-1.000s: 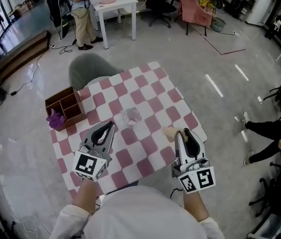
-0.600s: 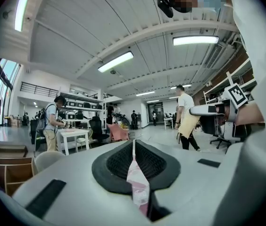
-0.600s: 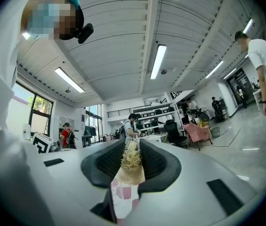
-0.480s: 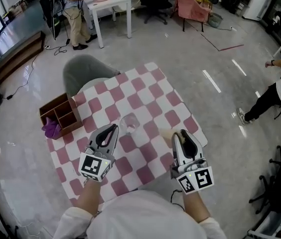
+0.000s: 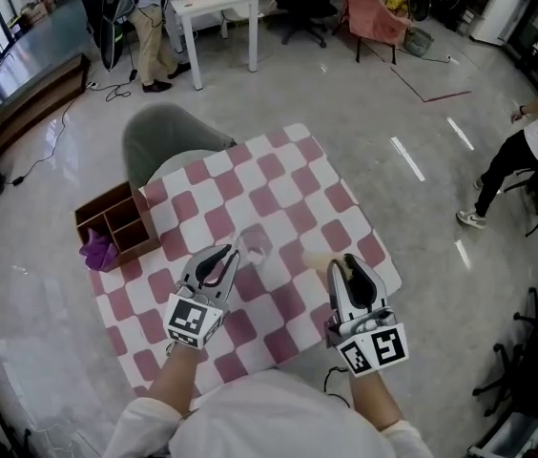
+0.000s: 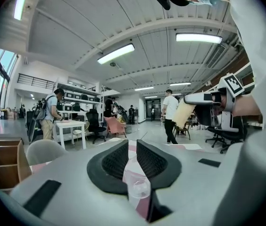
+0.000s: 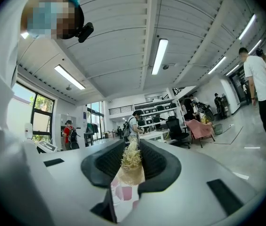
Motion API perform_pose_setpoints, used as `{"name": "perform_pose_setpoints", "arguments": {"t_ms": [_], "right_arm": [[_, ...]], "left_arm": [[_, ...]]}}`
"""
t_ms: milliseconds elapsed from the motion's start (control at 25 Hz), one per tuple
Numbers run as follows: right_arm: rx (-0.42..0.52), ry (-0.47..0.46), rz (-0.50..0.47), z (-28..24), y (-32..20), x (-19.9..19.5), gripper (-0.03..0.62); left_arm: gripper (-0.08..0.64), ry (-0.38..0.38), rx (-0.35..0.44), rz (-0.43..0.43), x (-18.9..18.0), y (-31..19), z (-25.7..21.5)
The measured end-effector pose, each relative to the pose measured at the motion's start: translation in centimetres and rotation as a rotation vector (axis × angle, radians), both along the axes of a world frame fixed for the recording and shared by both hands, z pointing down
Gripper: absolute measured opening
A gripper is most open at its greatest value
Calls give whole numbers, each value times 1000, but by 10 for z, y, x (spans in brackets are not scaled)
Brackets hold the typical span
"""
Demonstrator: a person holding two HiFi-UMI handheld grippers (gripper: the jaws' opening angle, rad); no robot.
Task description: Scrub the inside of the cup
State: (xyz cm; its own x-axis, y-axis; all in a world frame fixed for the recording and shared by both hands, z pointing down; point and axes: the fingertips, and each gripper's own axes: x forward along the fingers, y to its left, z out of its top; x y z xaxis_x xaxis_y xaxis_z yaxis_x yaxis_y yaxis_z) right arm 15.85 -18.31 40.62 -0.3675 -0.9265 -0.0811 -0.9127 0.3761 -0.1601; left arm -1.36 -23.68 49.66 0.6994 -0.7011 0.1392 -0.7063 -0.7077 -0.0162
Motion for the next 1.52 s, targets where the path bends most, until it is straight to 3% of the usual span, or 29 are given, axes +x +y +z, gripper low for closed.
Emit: {"name": "perform_pose_setpoints", "arguments": {"t_ms": [120,200,440,920,1520], "right_arm": [[-8,9,-1,2,-2,1,100],[-9,12,-1,2,-3,2,100],[-22,24,-10,7,-6,-1,100],[-59,43,-24,18,-10,-2,100],[-72,48,-35,24,-15,-7,100]], "left_arm": [[60,7,-24,22,4,0,12],[222,28,-58,29,7,-1,20],[362,64,-108,25,9,-3,43],[379,1,-190,69,40,-5,96],[377,-74,-187,71,57,-30,109]]}}
